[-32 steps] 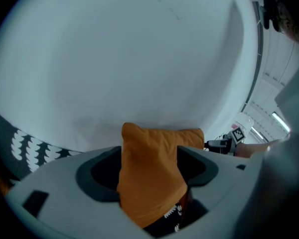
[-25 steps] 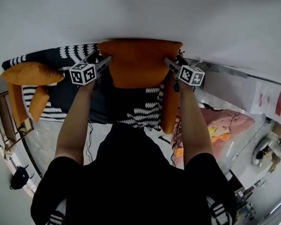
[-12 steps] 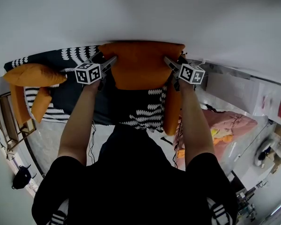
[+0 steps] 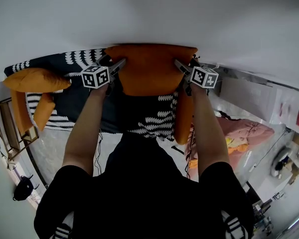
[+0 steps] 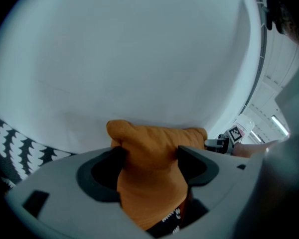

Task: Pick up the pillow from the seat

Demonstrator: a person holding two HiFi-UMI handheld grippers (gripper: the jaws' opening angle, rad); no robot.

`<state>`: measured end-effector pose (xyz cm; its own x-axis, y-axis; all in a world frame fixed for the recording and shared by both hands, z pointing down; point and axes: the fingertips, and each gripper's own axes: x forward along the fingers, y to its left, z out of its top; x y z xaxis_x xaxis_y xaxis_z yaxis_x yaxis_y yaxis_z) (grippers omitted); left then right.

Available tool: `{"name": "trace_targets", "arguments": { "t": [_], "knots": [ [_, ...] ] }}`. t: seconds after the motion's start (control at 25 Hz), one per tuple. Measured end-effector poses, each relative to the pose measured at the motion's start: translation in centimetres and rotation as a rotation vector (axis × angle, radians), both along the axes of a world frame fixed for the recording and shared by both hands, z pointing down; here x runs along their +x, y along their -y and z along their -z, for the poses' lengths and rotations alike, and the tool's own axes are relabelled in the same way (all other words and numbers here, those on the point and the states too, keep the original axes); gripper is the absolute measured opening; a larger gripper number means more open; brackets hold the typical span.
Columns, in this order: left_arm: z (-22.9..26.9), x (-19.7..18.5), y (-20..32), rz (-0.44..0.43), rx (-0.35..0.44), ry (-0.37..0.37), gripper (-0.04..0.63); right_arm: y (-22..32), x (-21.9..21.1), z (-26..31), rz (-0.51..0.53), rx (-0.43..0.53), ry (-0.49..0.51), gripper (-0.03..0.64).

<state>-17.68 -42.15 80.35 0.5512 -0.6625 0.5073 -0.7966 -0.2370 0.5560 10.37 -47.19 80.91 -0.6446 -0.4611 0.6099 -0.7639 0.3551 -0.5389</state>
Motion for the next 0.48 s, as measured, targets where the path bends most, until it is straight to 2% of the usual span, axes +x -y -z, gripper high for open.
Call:
{"name": "trace_targets", "arguments": {
  "t": [0.2, 0.48],
  "knots": [
    [-0.18, 0.31, -0.20, -0.017, 0.002, -0.001, 0.352, -0.18, 0.11, -0.28, -0.012, -0.005, -0.006, 0.399],
    [-0.02, 0.44, -0.76, -0.016, 0.007, -0.029, 0.283, -0.72, -0.21, -0.09, -0.027, -0.017, 0.006, 0.364]
  ]
}}
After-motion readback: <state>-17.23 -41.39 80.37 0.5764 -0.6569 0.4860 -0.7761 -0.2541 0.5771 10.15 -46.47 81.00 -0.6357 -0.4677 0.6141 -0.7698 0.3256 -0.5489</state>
